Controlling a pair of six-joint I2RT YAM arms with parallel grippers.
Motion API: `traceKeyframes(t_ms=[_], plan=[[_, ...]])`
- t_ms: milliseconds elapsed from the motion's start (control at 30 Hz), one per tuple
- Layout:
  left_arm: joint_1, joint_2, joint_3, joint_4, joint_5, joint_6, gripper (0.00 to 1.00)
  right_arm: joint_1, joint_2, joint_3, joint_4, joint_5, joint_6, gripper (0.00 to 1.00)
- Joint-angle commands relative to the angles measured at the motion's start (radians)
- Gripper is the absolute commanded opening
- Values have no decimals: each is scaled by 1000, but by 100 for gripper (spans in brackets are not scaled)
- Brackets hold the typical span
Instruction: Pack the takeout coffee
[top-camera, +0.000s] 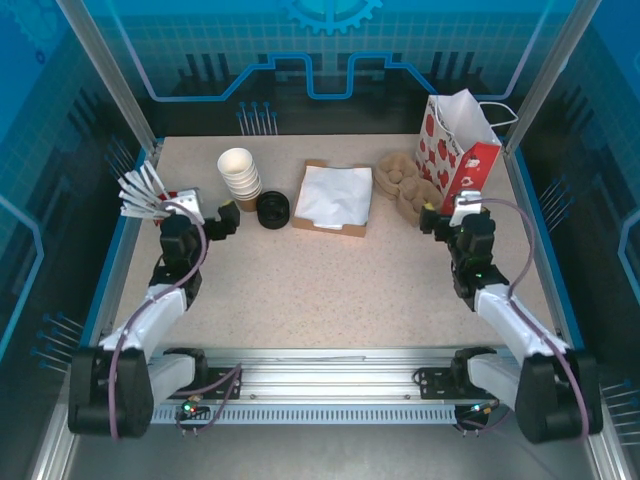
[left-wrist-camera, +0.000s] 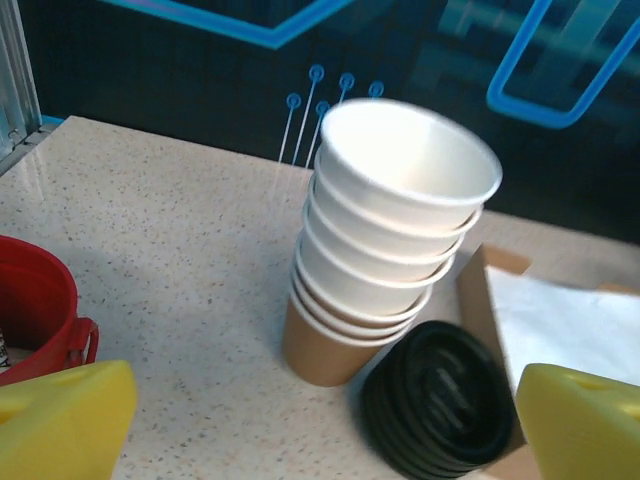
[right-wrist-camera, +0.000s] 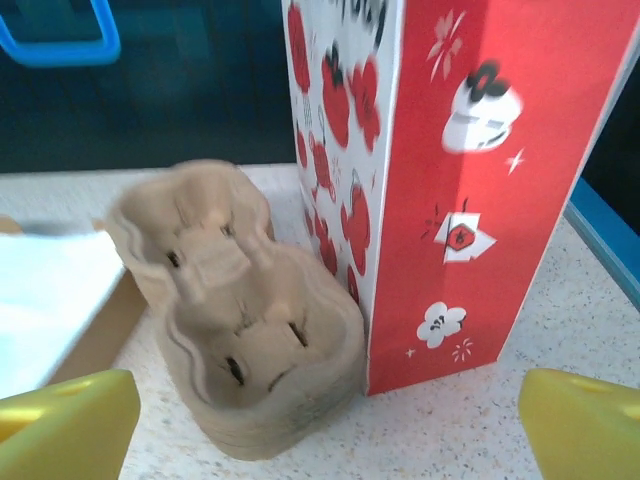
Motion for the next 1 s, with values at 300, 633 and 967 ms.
traceKeyframes(t_ms=[300,633,967], plan=[[-251,-124,224,-487,194,-173,94,345,121,424,-594,27,-85,94],[-349,21,425,-636,159,-80,92,308,371,700,-807,-121,-215,87],[-265,211,631,-834,-130,-3,83,437,525,825,-790,-200,-135,84]])
